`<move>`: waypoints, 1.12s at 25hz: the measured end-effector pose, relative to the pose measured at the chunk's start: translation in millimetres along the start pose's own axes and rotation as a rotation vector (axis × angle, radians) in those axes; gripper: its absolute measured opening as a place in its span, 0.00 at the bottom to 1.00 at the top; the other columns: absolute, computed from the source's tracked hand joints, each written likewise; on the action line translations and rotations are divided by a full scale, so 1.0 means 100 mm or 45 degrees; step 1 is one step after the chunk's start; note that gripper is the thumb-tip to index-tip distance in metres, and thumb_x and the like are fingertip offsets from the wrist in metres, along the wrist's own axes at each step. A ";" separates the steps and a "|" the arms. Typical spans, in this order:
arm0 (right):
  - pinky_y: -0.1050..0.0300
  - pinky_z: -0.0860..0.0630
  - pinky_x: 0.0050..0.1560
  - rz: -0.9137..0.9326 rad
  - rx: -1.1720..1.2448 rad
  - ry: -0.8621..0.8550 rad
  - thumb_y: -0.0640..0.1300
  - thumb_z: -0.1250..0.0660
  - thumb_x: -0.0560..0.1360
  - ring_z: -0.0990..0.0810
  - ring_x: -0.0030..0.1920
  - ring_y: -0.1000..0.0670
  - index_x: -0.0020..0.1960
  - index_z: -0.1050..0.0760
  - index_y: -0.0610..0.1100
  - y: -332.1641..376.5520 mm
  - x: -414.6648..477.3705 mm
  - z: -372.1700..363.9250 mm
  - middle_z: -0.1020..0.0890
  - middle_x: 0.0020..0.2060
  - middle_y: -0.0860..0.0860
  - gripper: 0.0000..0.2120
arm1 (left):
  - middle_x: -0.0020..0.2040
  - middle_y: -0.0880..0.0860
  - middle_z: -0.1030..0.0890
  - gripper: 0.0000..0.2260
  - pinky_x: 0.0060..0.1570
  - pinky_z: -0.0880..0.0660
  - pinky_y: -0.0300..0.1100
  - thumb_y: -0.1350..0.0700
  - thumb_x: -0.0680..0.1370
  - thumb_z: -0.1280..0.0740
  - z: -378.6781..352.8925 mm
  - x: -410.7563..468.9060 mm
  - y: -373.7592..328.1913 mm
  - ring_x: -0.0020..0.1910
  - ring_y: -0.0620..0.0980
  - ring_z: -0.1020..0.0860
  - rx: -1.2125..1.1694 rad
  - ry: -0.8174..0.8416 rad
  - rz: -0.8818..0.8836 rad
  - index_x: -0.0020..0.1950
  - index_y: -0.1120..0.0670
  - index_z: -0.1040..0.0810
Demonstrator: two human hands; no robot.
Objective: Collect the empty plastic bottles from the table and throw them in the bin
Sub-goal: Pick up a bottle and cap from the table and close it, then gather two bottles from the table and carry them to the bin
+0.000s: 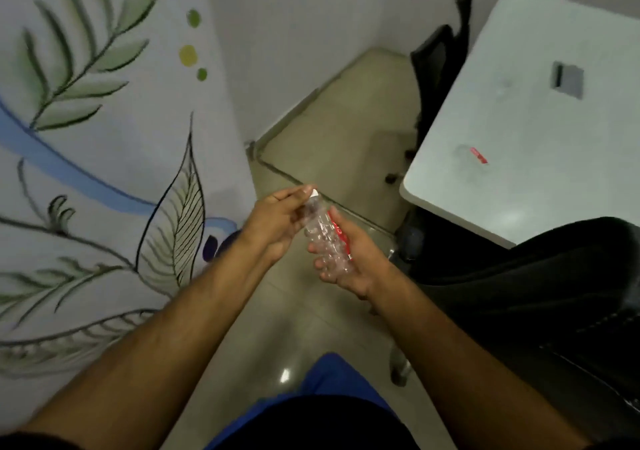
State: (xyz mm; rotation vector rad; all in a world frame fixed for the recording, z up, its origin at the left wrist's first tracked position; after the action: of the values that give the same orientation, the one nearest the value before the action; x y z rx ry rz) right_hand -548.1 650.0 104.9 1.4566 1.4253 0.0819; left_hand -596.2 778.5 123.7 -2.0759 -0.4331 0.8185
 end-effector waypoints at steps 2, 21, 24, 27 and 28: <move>0.63 0.25 0.24 0.037 0.288 0.011 0.67 0.39 0.73 0.20 0.25 0.51 0.49 0.20 0.44 0.17 0.25 0.27 0.18 0.32 0.48 0.26 | 0.38 0.54 0.15 0.04 0.43 0.18 0.40 0.64 0.78 0.34 -0.31 0.52 0.03 0.38 0.49 0.18 0.015 0.189 0.080 0.48 0.60 0.19; 0.43 0.18 0.54 0.447 0.989 -1.504 0.62 0.35 0.77 0.14 0.49 0.44 0.59 0.21 0.46 1.65 0.85 2.98 0.13 0.49 0.45 0.21 | 0.61 0.59 0.22 0.22 0.53 0.24 0.48 0.53 0.74 0.29 -3.63 3.86 1.25 0.57 0.58 0.22 1.859 0.973 -0.352 0.66 0.56 0.26; 0.41 0.18 0.57 0.417 1.079 -1.671 0.61 0.36 0.78 0.13 0.51 0.43 0.60 0.20 0.47 1.78 1.01 3.28 0.13 0.51 0.46 0.21 | 0.66 0.61 0.27 0.29 0.59 0.28 0.54 0.52 0.72 0.29 -4.04 4.18 1.58 0.63 0.61 0.26 2.195 1.288 -0.882 0.71 0.58 0.31; 0.42 0.19 0.58 0.378 1.212 -1.786 0.58 0.35 0.78 0.14 0.51 0.44 0.59 0.21 0.49 1.84 1.11 3.48 0.13 0.52 0.47 0.16 | 0.65 0.63 0.25 0.28 0.58 0.29 0.54 0.57 0.70 0.30 -4.38 4.46 1.99 0.63 0.63 0.26 2.336 1.595 -1.216 0.69 0.61 0.29; 0.43 0.18 0.57 0.385 1.246 -1.804 0.58 0.35 0.79 0.14 0.51 0.45 0.58 0.21 0.49 1.85 1.13 3.53 0.13 0.51 0.47 0.15 | 0.63 0.63 0.24 0.25 0.58 0.30 0.54 0.59 0.69 0.32 -4.46 4.53 2.10 0.63 0.64 0.26 2.374 1.659 -1.261 0.67 0.61 0.28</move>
State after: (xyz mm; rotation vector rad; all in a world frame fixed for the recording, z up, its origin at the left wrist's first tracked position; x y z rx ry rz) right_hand -153.5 573.3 5.7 1.7767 -0.0237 -1.3473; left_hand 41.5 649.2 -32.5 -0.1366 0.1479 -0.6986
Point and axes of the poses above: each hand's wrist, its own x-axis towards the middle knuckle, its own z-axis out of the back of the hand, y = z × x, the point moved 4 cm from there along x, towards the middle knuckle
